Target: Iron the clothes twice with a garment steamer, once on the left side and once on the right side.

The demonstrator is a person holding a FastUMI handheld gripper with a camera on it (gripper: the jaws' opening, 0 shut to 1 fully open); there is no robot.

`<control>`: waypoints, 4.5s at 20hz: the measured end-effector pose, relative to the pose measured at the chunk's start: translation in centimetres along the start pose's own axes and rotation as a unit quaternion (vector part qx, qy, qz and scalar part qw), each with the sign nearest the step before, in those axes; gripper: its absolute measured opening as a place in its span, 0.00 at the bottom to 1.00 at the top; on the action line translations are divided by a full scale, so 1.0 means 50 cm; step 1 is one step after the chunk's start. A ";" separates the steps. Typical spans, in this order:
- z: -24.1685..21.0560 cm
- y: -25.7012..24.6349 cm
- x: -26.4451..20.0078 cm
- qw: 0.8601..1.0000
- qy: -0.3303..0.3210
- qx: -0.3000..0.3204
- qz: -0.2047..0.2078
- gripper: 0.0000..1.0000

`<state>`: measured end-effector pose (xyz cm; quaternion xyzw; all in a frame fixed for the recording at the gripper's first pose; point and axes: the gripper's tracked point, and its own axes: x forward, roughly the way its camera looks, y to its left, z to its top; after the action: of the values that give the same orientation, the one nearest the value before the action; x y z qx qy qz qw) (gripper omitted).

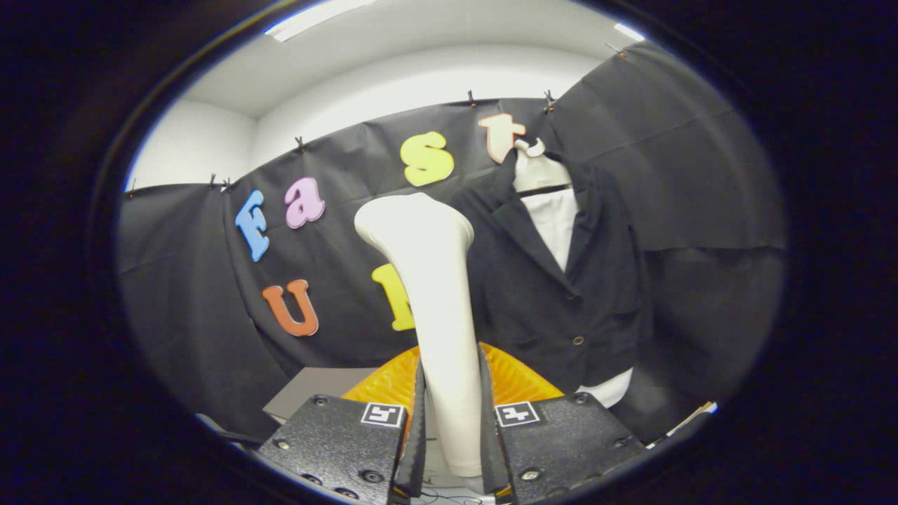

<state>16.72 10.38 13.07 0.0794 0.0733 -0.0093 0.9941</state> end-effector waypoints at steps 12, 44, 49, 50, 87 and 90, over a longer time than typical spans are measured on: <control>0.206 -0.169 0.142 0.994 -0.103 -0.016 -0.011 0.34; 0.074 -0.206 0.344 0.989 -0.074 -0.070 -0.104 0.34; 0.013 -0.229 0.336 0.989 -0.047 -0.073 -0.122 0.34; 0.003 -0.233 0.336 0.989 -0.042 -0.073 -0.125 0.34; -0.460 -0.403 0.288 0.954 0.138 -0.151 -0.219 0.34; -0.497 -0.421 0.284 0.949 0.158 -0.144 -0.230 0.34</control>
<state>26.54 -6.54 -16.59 -0.0836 0.2460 -0.2140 0.9416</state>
